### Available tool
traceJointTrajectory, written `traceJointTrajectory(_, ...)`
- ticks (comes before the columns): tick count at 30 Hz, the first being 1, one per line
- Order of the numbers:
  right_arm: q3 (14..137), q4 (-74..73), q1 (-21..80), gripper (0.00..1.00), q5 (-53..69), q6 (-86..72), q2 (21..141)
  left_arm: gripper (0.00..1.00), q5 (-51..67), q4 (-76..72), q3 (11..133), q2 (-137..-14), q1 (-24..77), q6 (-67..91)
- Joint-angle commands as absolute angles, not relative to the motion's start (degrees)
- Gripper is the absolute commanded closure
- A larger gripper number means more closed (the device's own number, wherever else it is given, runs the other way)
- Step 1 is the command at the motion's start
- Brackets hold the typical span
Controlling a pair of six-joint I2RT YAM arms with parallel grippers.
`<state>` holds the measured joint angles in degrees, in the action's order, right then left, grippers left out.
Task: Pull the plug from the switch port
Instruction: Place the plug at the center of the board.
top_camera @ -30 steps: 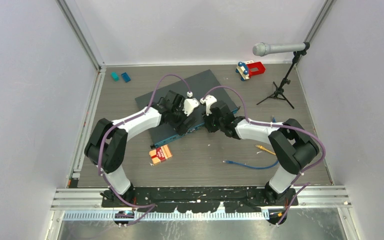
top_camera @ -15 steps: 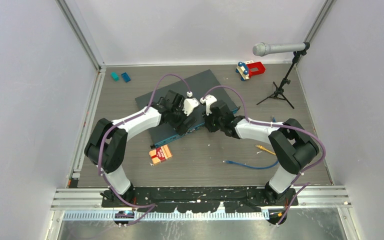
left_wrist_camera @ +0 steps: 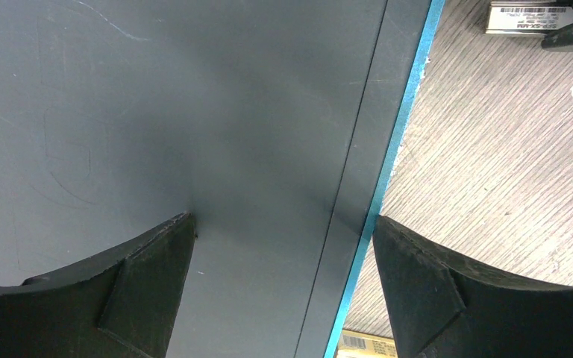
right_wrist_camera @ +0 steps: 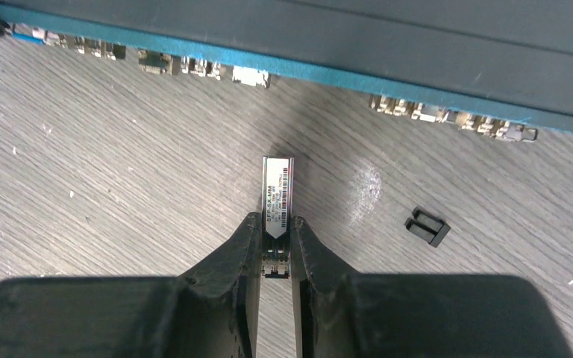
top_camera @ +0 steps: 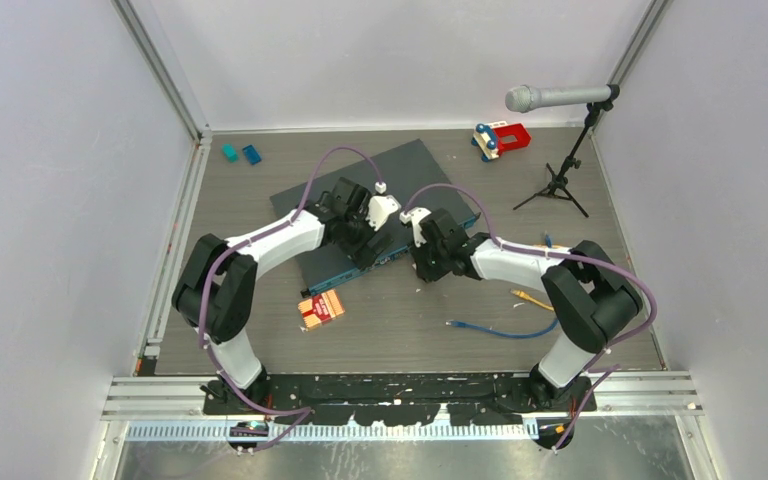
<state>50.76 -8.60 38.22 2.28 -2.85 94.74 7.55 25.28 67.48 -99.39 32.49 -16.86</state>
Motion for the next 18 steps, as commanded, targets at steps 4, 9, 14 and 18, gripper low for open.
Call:
traceJointTrajectory(4, 52.0, -14.5, 36.3, 0.99, 9.2, 4.4, 89.2, 0.11, 2.8, 20.5, 70.7, -98.8, 30.3, -17.8)
traceJointTrajectory(9, 52.6, -23.5, 31.8, 0.99, 18.1, 13.6, 85.4, 0.11, 3.5, 20.9, 70.5, -98.0, 29.3, -17.5)
traceJointTrajectory(14, 51.0, -31.5, 28.8, 0.95, 20.0, 24.7, 83.4, 0.10, 5.2, 20.9, 70.7, -97.0, 27.0, -16.5)
traceJointTrajectory(18, 50.2, -33.5, 26.4, 0.85, 20.1, 30.0, 83.8, 0.10, 5.9, 21.0, 70.6, -96.7, 25.3, -16.4)
